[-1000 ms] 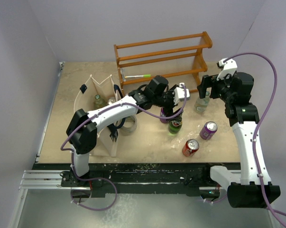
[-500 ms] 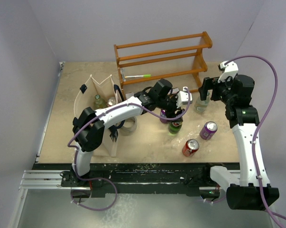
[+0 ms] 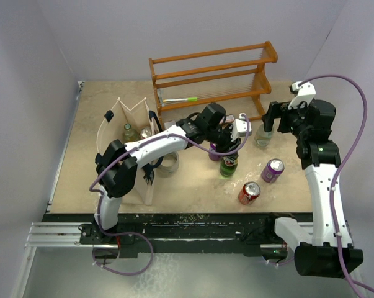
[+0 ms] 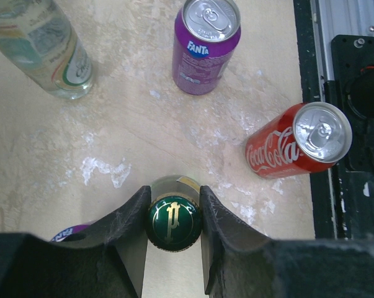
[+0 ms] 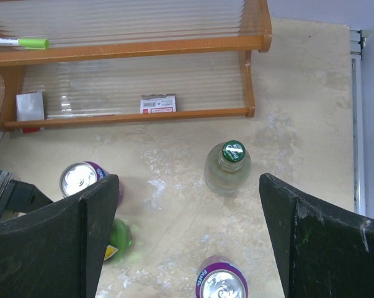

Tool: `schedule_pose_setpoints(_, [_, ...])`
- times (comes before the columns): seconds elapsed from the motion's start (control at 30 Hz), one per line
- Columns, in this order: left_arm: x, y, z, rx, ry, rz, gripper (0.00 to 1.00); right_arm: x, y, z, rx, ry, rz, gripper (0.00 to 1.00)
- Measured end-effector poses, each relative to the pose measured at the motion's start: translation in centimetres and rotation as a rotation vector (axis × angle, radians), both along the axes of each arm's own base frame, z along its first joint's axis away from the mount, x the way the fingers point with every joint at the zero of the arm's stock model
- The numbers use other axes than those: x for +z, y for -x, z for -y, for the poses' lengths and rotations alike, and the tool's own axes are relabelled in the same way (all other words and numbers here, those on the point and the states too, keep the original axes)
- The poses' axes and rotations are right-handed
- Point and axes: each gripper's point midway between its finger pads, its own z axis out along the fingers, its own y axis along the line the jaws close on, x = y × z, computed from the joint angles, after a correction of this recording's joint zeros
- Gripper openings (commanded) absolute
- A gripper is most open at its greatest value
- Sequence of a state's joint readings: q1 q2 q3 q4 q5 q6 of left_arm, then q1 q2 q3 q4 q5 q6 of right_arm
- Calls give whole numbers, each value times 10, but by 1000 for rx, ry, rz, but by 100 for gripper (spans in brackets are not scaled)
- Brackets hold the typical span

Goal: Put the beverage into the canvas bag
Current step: Pick up the drink from the center of the board.

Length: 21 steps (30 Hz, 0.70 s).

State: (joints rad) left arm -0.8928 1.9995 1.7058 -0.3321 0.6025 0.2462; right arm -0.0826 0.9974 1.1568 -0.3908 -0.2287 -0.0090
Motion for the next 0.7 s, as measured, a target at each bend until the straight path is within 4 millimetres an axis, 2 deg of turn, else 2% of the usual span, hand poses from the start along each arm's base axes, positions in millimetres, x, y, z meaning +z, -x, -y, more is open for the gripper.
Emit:
schedule_pose_setpoints(0.17, [4,11,-10,-16,-43,-39,0,0,-2,1,-3,0,1,95])
schedule_pose_setpoints(0.3, [22,19,-20,-28,-56,-37,0,-2,-7,-1,9,-7,-1,95])
schedule_pose_setpoints(0.43, [65,28,-33,-33,-20,8,0,-8,-16,-4,28,-21,-14,93])
schedule_pose_setpoints(0.7, [181,36,-72,41,133,213,0,-10,-33,-13,72,-74,-33,90])
